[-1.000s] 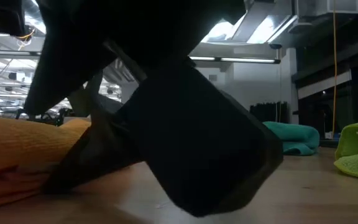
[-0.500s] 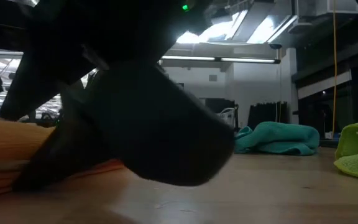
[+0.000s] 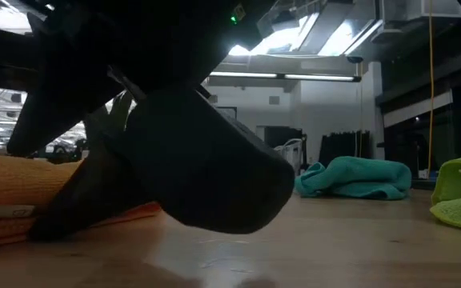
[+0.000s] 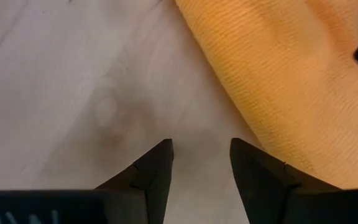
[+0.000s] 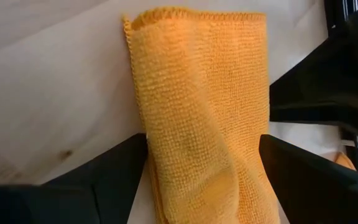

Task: Fold microfiber towels
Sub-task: Put the bottom orange microfiber towel into the transparent bin

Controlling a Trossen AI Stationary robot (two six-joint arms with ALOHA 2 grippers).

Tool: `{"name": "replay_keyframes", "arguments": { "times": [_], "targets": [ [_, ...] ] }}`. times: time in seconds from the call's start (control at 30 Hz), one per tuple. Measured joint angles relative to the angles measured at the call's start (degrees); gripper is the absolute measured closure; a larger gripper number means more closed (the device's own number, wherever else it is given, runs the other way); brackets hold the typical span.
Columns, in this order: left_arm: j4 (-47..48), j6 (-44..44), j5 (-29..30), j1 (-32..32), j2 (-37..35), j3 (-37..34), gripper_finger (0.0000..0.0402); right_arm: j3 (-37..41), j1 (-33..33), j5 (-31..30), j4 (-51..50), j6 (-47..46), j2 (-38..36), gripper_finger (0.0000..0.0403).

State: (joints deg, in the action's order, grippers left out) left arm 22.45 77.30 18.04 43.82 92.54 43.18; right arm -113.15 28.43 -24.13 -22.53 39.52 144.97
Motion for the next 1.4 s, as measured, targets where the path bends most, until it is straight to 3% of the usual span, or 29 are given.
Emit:
{"name": "replay_keyframes", "arguments": {
  "times": [0.43,0.83,1.2,1.4],
  "targets": [
    [0.20,-1.38,-0.45,-0.40,2.02,1.10,0.0242,-0.26,-3.21,1.34,9.35,-0.04,2.59,0.0084],
    [-0.42,-1.38,-0.46,-0.44,2.22,1.31,0.0242,-0.26,-3.15,0.52,9.34,-2.24,2.91,0.0092],
    [-0.47,-1.25,-0.15,-0.42,2.26,1.33,0.0242,-0.26,-3.09,3.08,8.70,-6.82,3.06,0.0176],
    [-0.49,-1.23,0.29,-0.40,2.28,1.33,0.0242,-0.20,-3.20,4.29,8.84,-9.79,3.28,0.0271]
  ]
}}
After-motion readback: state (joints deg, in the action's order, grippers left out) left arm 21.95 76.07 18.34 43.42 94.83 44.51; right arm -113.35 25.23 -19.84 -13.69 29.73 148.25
